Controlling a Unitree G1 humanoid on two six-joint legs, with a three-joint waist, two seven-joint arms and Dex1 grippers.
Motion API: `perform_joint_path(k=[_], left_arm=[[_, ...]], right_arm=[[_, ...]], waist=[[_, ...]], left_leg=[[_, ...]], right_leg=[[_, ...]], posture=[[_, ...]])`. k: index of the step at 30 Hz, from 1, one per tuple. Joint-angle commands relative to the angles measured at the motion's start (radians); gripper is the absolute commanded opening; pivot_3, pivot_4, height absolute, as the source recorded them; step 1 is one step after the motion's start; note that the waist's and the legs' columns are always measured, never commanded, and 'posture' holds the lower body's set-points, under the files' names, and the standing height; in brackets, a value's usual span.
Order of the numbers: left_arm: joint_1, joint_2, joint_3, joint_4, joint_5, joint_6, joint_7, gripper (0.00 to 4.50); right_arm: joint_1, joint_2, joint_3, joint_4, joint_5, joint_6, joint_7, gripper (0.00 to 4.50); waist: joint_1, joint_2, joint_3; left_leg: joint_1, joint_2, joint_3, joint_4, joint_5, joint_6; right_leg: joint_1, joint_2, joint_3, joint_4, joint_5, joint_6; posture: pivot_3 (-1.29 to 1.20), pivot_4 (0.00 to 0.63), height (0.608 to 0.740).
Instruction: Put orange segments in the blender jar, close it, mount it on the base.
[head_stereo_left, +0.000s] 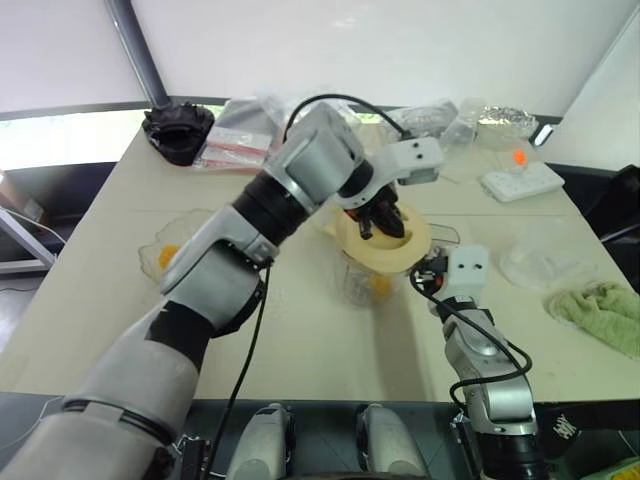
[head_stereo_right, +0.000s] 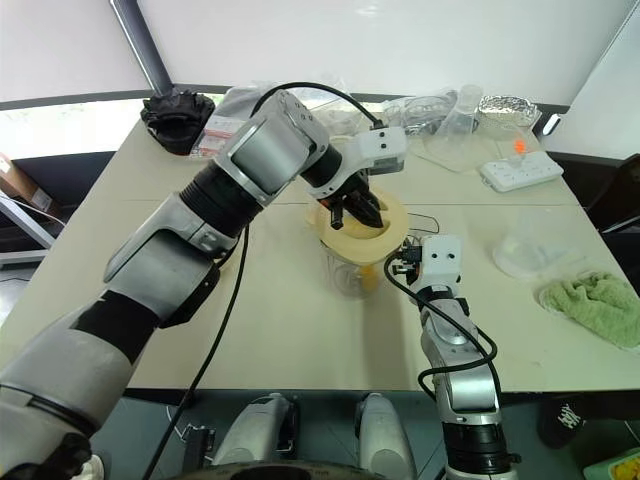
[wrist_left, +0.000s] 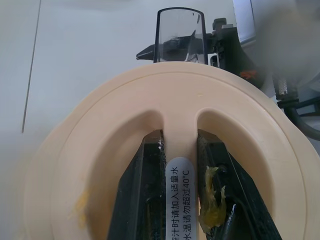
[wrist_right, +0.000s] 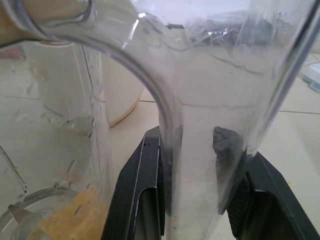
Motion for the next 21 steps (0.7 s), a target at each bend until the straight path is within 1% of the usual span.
perform_joint_path(k=[1, 2, 3, 6, 8, 12, 14, 19, 21], left_arm=[[0.053, 0.032, -0.035, 0.012, 0.03, 0.047, 0.054, 0.77], [0.054, 0.037, -0.033, 0.0, 0.026, 0.054, 0.053, 1.31], [0.055, 0.04, -0.027, -0.012, 0.017, 0.058, 0.049, 1.64], [0.068, 0.046, -0.002, -0.048, 0.0, 0.029, 0.07, 3.15], [0.076, 0.056, 0.013, -0.078, -0.009, 0.028, 0.076, 3.99], [0.088, 0.088, 0.05, -0.145, -0.032, 0.034, 0.086, 3.99], [0.088, 0.087, 0.087, -0.165, -0.051, 0.025, 0.109, 3.99], [0.064, 0.038, 0.263, -0.19, -0.139, 0.054, 0.237, 3.99], [0.06, 0.008, 0.372, -0.181, -0.187, 0.067, 0.322, 3.99]], right_arm=[[0.016, -0.018, 0.02, -0.016, -0.051, 0.002, 0.007, 0.91], [0.014, -0.018, 0.021, -0.014, -0.051, 0.003, 0.008, 0.91], [0.012, -0.019, 0.02, -0.013, -0.051, 0.003, 0.008, 0.91], [0.005, -0.021, 0.02, -0.01, -0.051, 0.005, 0.01, 0.91], [0.005, -0.022, 0.019, -0.008, -0.05, 0.005, 0.012, 0.91], [0.004, -0.025, 0.023, -0.005, -0.051, 0.003, 0.018, 0.91], [0.002, -0.026, 0.024, -0.001, -0.05, 0.002, 0.02, 0.91], [-0.004, -0.029, 0.024, 0.008, -0.047, 0.0, 0.026, 0.91], [-0.007, -0.031, 0.024, 0.012, -0.048, -0.001, 0.032, 0.91]], waist=[[-0.007, 0.0, 0.0], [-0.009, 0.0, 0.0], [-0.012, 0.0, 0.0], [-0.007, 0.001, 0.0], [-0.004, 0.0, 0.0], [-0.007, 0.0, 0.0], [-0.008, 0.0, 0.001], [-0.007, 0.0, 0.002], [-0.008, -0.002, 0.003]], left_leg=[[0.0, 0.0, 0.0, 0.0, 0.0, 0.0], [0.0, 0.0, 0.0, -0.001, 0.0, 0.0], [-0.001, 0.0, 0.0, -0.001, 0.0, 0.0], [-0.002, -0.001, 0.001, -0.002, 0.0, 0.0], [-0.002, -0.001, 0.001, -0.002, 0.0, 0.0], [-0.001, -0.002, 0.001, -0.002, 0.0, 0.0], [-0.002, -0.003, 0.002, -0.002, 0.0, 0.0], [-0.006, -0.005, 0.004, -0.002, 0.0, 0.0], [-0.008, -0.006, 0.004, -0.002, 0.0, 0.001]], right_leg=[[0.0, 0.0, 0.0, 0.0, 0.0, 0.0], [0.0, -0.001, 0.0, 0.0, 0.0, 0.0], [0.0, -0.001, 0.0, 0.0, 0.0, 0.0], [-0.001, -0.001, 0.0, 0.002, 0.0, 0.0], [-0.002, -0.001, -0.001, 0.002, 0.0, 0.0], [-0.002, -0.002, -0.001, 0.0, 0.0, 0.0], [-0.002, -0.005, -0.001, -0.001, 0.0, 0.0], [-0.004, -0.008, -0.002, 0.002, 0.001, -0.001], [-0.006, -0.007, -0.002, 0.002, 0.001, 0.0]], posture=[[0.0, 0.15, 0.74], [0.0, 0.15, 0.74], [0.0, 0.15, 0.74], [0.0, 0.15, 0.74], [0.0, 0.15, 0.74], [0.0, 0.15, 0.74], [0.0, 0.15, 0.74], [0.0, 0.15, 0.74], [0.0, 0.15, 0.74]])
